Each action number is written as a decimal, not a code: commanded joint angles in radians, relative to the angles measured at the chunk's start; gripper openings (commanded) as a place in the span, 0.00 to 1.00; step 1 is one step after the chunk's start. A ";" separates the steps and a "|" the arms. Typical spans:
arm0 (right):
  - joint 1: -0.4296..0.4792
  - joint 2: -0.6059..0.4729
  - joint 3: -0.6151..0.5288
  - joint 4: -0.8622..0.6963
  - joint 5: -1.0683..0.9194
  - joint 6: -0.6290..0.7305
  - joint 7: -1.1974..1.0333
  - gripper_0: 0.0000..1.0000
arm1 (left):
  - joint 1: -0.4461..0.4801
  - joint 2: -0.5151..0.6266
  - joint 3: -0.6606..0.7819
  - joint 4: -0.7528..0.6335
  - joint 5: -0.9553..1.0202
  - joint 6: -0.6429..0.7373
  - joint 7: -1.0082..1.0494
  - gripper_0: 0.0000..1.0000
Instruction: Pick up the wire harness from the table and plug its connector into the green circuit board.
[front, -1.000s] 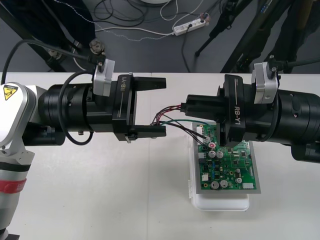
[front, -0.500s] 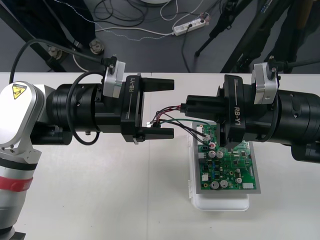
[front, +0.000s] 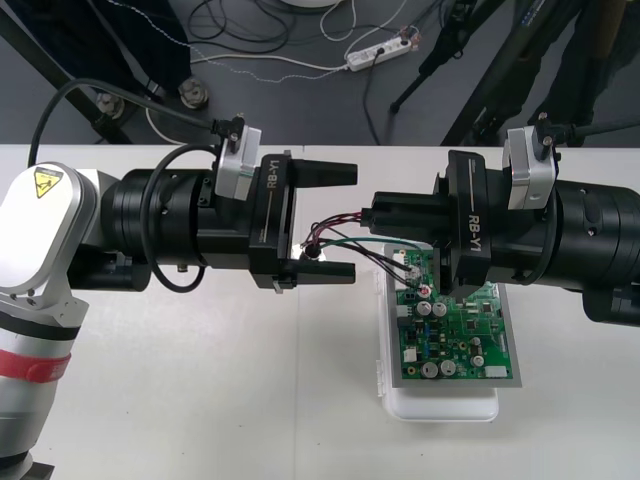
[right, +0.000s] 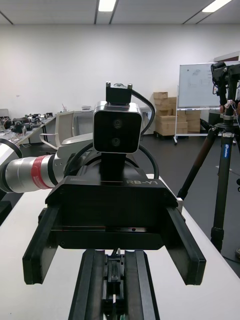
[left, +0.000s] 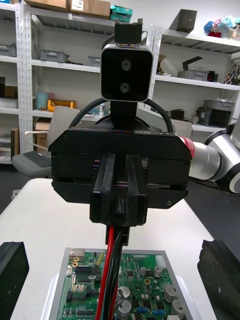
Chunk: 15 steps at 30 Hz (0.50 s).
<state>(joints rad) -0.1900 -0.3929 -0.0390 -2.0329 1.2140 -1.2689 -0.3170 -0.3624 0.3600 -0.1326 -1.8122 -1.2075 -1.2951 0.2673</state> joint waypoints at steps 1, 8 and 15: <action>-0.023 0.013 0.010 -0.041 -0.011 -0.004 -0.002 0.00 | -0.041 -0.033 -0.019 -0.007 -0.004 -0.006 -0.076 1.00; -0.023 0.013 0.010 -0.041 -0.014 -0.004 -0.001 0.00 | -0.043 -0.035 -0.019 -0.007 -0.004 -0.003 -0.080 1.00; -0.022 0.013 0.010 -0.041 -0.019 -0.006 -0.001 0.00 | -0.041 -0.035 -0.019 -0.009 -0.003 0.002 -0.083 0.99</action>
<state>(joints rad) -0.1900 -0.3929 -0.0390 -2.0329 1.2115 -1.2691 -0.3170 -0.3632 0.3481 -0.1347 -1.8121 -1.2078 -1.2951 0.2672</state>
